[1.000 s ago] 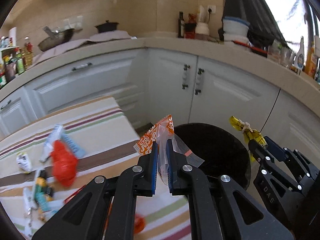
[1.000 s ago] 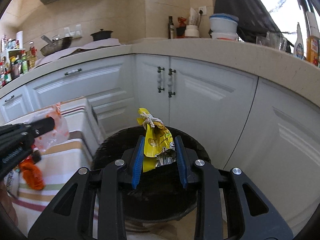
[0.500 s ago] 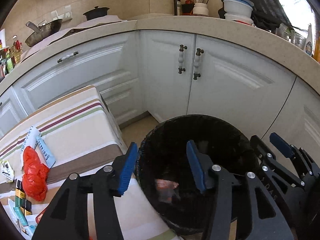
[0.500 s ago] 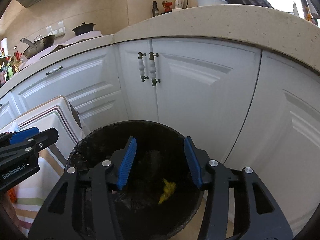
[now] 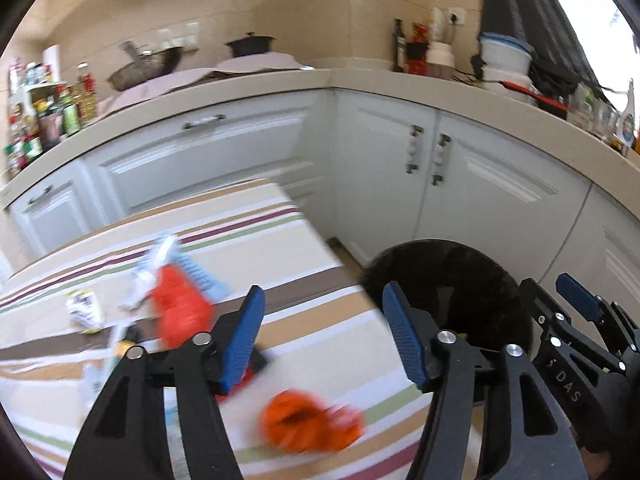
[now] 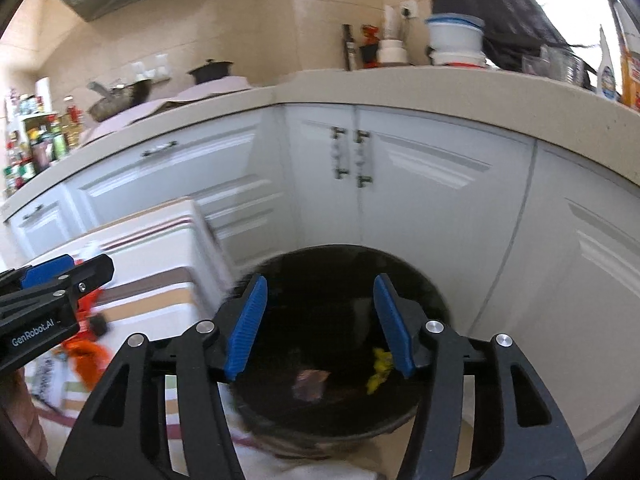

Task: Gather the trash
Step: 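Carry both held items over the black bin and open both tools, then grasp the orange plastic bag with the right tool while the left tool grasps the string-tied white tube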

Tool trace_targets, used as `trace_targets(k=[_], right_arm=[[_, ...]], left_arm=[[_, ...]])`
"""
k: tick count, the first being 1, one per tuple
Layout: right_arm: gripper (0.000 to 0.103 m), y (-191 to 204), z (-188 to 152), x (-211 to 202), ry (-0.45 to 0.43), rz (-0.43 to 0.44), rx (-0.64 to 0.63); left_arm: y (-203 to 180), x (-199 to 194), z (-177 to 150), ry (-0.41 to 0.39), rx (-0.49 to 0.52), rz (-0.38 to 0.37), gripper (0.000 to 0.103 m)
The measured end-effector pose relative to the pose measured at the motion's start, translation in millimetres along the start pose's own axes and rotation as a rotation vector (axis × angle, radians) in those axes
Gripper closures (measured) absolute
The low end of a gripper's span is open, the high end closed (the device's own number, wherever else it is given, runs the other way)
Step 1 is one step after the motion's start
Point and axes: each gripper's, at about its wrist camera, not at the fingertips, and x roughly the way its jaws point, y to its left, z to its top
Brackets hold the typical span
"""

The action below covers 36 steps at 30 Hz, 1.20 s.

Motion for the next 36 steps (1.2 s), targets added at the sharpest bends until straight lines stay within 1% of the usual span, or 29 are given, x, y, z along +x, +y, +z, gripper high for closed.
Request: trace_targets(k=[5, 8, 13, 16, 19, 20, 21, 26, 28, 29, 32, 36], right_arm=[[0.048, 43, -10, -19, -0.005, 0.079, -0.053], [0.047, 66, -18, -23, 0.010, 0.116, -0.085], [0.047, 102, -34, -24, 0.054, 0.173, -0.135], [0.047, 119, -42, -23, 0.077, 0.189, -0.165], [0.045, 130, -45, -21, 0.100, 0.199, -0.183], [0.040, 134, -46, -20, 0.106, 0.201, -0.188], [0.039, 137, -46, -19, 0.109, 0.203, -0.193], [0.039, 149, -49, -12, 0.143, 0.207, -0.223], [0.043, 152, -52, -9, 0.163, 0.211, -0.232], [0.048, 153, -52, -8, 0.166, 0.210, -0.235], [0.053, 154, -51, -9, 0.159, 0.212, -0.244], [0.055, 154, -52, -10, 0.155, 0.216, -0.243]], left_arm=[[43, -27, -20, -0.015, -0.040, 0.086, 0.037], [69, -39, -35, -0.016, -0.065, 0.142, 0.036], [106, -49, -60, 0.006, -0.102, 0.220, 0.034], [127, -50, -73, 0.031, -0.139, 0.246, 0.032], [142, -49, -83, 0.052, -0.163, 0.258, 0.031], [144, -50, -87, 0.058, -0.167, 0.260, 0.031], [148, -49, -90, 0.064, -0.171, 0.259, 0.030], [155, -44, -98, 0.098, -0.182, 0.251, 0.030], [157, -40, -99, 0.111, -0.186, 0.245, 0.030], [157, -39, -100, 0.114, -0.186, 0.244, 0.030], [159, -36, -102, 0.128, -0.184, 0.240, 0.030], [162, -36, -104, 0.138, -0.200, 0.225, 0.030]])
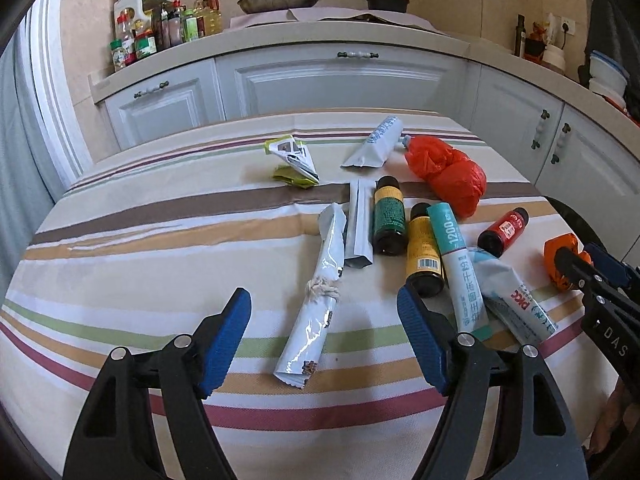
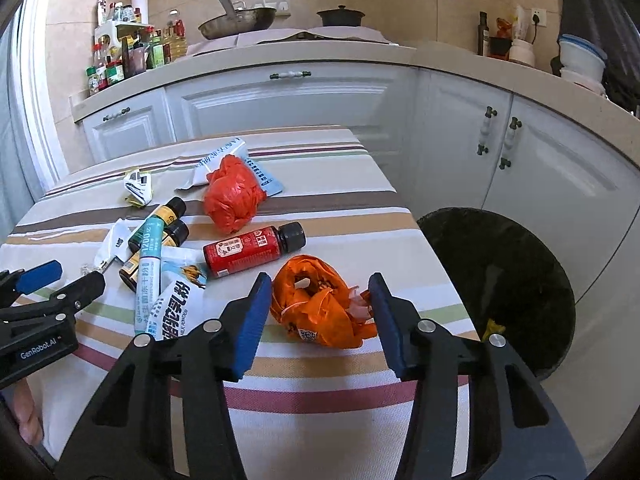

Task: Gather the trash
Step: 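Grasp the orange plastic bag with the right tool while the left tool grasps the string-tied white tube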

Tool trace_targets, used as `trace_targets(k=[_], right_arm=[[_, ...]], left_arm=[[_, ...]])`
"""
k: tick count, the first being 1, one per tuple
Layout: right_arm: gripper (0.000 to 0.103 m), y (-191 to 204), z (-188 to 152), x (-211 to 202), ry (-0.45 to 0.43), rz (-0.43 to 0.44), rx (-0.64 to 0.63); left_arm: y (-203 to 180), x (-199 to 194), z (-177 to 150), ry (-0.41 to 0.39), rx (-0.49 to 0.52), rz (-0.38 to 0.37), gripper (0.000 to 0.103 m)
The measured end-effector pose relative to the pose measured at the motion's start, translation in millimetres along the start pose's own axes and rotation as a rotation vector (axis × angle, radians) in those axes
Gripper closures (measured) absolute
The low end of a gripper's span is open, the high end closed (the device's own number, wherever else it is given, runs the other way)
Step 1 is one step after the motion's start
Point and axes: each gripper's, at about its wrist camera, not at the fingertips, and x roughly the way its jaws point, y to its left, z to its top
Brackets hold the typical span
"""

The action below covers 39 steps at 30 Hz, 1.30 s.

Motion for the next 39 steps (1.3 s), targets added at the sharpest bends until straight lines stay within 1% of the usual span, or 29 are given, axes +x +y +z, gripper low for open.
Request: trace_targets(k=[11, 18, 22, 24, 27, 31, 35, 36, 38, 39], right_arm=[[0.056, -8, 2, -12, -0.035, -0.010, 0.023], [0.056, -12, 1, -14, -0.039, -0.011, 0.029], [0.056, -14, 0, -14, -0.045, -0.010, 0.031], [0.056, -13, -1, -15, -0.046, -0.008, 0.031], [0.056, -13, -3, -16, -0.044, -0.008, 0.028], [0.056, -14, -4, -18, -0.045, -0.010, 0.027], [0.056, -13, -4, -19, -0.046, -0.011, 0.026], [0.056, -14, -4, -19, -0.046, -0.012, 0.026], [0.056, -14, -4, -20, -0.048, -0.011, 0.026], [0.056, -15, -4, -20, -0.048, -0.011, 0.025]], left_arm=[[12, -7, -4, -0.009, -0.038, 0.014, 0.030], [14, -8, -6, 0.007, -0.032, 0.020, 0.030], [19, -12, -12, 0.010, -0.028, 0.032, 0.031], [20, -10, -13, 0.018, -0.025, 0.029, 0.042], [20, -6, -15, 0.031, -0.022, 0.008, 0.051], [17, -3, -13, 0.032, -0.017, -0.016, 0.053], [14, 3, -11, 0.050, -0.002, -0.032, 0.070], [13, 3, -11, 0.048, 0.002, -0.029, 0.078], [10, 3, -11, 0.046, 0.018, -0.033, 0.085], [10, 3, -12, 0.045, 0.021, -0.031, 0.085]])
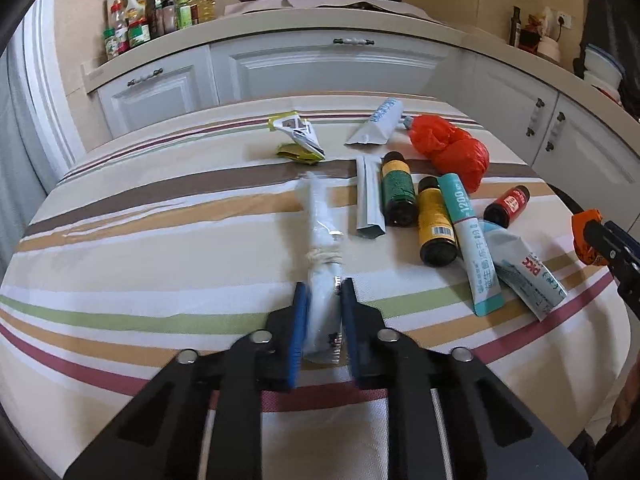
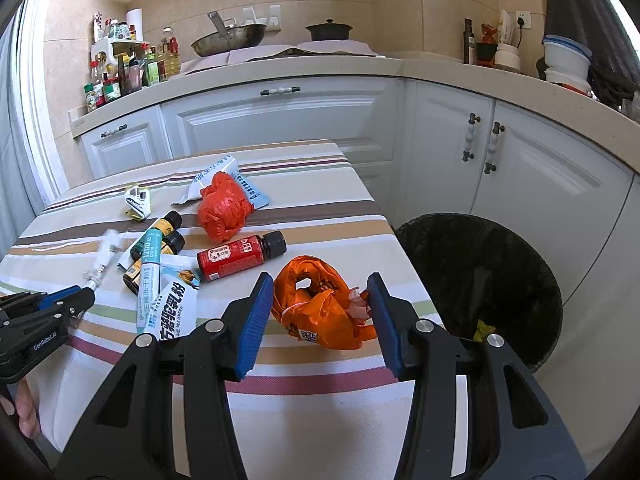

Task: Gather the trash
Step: 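Grasp the orange plastic bag with the right tool while the left tool grasps the string-tied white tube, then carry both held items over the black bin and open both tools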

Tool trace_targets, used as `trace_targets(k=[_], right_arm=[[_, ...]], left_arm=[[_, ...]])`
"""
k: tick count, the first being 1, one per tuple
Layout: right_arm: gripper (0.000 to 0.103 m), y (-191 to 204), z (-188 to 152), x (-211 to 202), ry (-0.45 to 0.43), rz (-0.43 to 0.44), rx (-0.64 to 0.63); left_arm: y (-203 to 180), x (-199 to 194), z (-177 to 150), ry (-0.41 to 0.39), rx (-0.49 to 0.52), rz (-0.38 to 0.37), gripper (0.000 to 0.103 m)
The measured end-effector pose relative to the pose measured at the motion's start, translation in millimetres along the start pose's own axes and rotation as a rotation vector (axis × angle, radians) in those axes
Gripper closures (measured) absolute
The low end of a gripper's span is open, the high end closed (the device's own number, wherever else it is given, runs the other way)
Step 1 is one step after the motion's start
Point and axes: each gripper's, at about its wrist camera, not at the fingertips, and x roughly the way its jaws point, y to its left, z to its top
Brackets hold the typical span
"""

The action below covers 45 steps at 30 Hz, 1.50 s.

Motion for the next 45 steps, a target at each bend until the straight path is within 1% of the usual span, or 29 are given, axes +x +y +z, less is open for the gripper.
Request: trace_targets(k=[6, 9, 15, 17, 21, 24, 27, 31, 37, 42, 45], right_arm=[[0.056, -2, 2, -4, -0.013, -0.005, -0.003], [0.056, -5, 3, -9, -0.029, -0.018, -0.007], [0.056, -25, 9, -17, -0.069, -0.079, 0.004], [0.056, -39, 12, -17, -0.077, -0.109, 0.021], [0.056, -68, 16, -16, -0.093, -0.170, 0.049], [0.056, -90, 19, -14, -0.100, -0.210, 0.072], [0.056, -113, 22, -10, -0.105, -0.244, 0.099], [0.056, -140, 24, -4, -0.109, -0.278, 0.127], [0.056, -172, 25, 13, -0.098, -0.301, 0.160], [0.056, -193, 24, 25, -0.087, -0.307, 0.188], [0.054, -204, 24, 38, -0.066, -0.294, 0.199]], left_arm=[[2, -6, -2, -0.014, -0.019, 0.003, 0.086], [-2, -17, -2, -0.036, -0.015, -0.001, 0.086], [-28, -41, 14, -0.115, 0.020, -0.067, 0.086], [-45, -46, 21, -0.140, 0.049, -0.099, 0.086], [-81, -44, 36, -0.160, 0.102, -0.163, 0.086], [-106, -41, 44, -0.178, 0.141, -0.194, 0.086], [-134, -35, 53, -0.173, 0.169, -0.243, 0.086], [-176, -26, 63, -0.171, 0.226, -0.279, 0.086], [-226, -5, 70, -0.150, 0.292, -0.298, 0.086], [-253, 11, 74, -0.136, 0.328, -0.291, 0.085], [-268, 21, 77, -0.127, 0.350, -0.284, 0.085]])
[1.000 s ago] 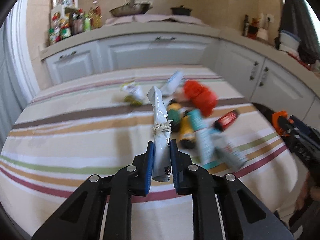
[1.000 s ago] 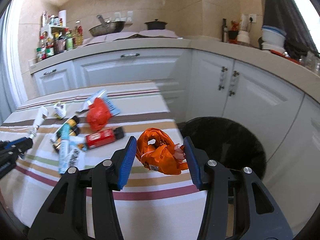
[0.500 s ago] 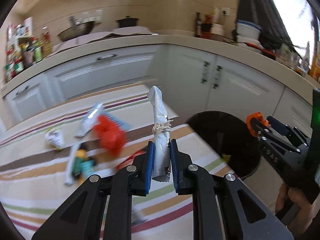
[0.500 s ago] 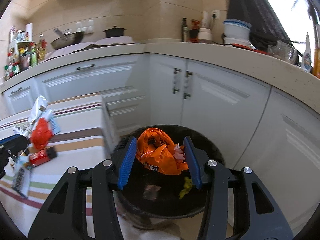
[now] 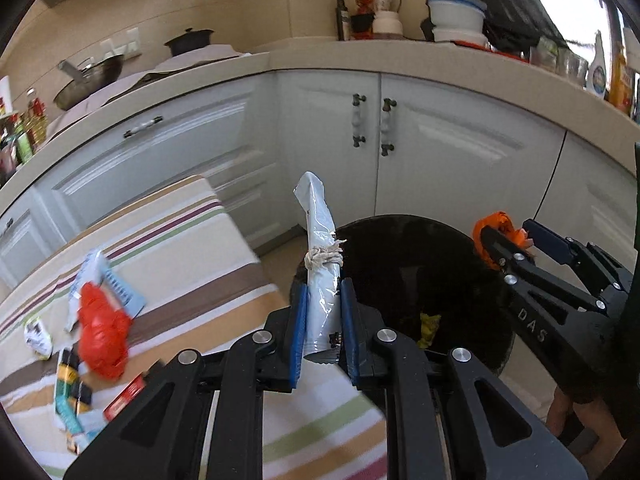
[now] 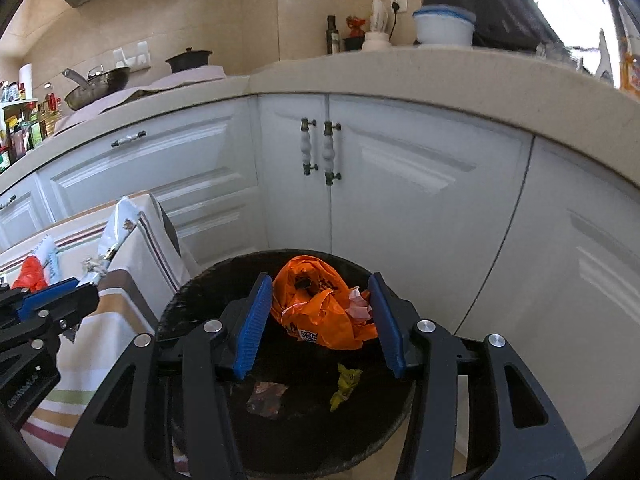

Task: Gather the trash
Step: 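Carry both held items over the black bin and open both tools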

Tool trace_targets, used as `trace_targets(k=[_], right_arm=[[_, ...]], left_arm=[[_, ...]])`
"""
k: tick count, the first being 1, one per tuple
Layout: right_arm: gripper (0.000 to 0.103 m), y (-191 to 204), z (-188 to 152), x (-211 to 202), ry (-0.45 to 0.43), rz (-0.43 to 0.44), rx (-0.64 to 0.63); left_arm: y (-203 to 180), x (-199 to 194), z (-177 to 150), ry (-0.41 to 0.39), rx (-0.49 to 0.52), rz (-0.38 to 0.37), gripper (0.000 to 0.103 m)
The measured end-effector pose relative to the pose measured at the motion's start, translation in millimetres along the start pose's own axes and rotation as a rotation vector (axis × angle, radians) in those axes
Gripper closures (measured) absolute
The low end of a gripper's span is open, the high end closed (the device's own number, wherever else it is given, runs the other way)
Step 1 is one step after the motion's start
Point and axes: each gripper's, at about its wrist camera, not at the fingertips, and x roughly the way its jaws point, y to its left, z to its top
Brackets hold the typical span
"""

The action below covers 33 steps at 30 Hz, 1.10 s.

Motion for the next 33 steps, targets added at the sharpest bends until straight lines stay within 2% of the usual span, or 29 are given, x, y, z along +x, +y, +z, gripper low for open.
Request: trace_targets(k=[2, 3, 5, 11, 18, 28, 33], right_arm=[[0.049, -3, -1, 10, 0.008, -0.002, 0.005], [0.048, -5, -1, 13, 0.011, -0.004, 0.006], [0.048, -7, 0, 17, 0.015, -0.006, 0.012], [0.048, -10, 0, 11, 0.009, -0.011, 0.025], [0.048, 2, 2, -9, -0.005, 0.013, 0.022], [0.048, 58, -9, -57, -0.017, 0.118, -0.034], [0.048, 92, -18, -77, -0.020, 0.185, -0.079]], left_arm=[[-5, 9, 4, 0.003, 0.017, 0.011, 0.081], [-7, 12, 5, 0.002, 0.024, 0.016, 0.073], [-7, 13, 5, 0.003, 0.019, 0.020, 0.062], [-1, 10, 7, -0.005, -0.007, 0.028, 0.062], [21, -15, 3, -0.033, -0.044, 0.060, 0.062], [79, -69, -31, -0.050, -0.135, 0.164, 0.058], [110, -94, -54, -0.050, -0.177, 0.233, 0.052]])
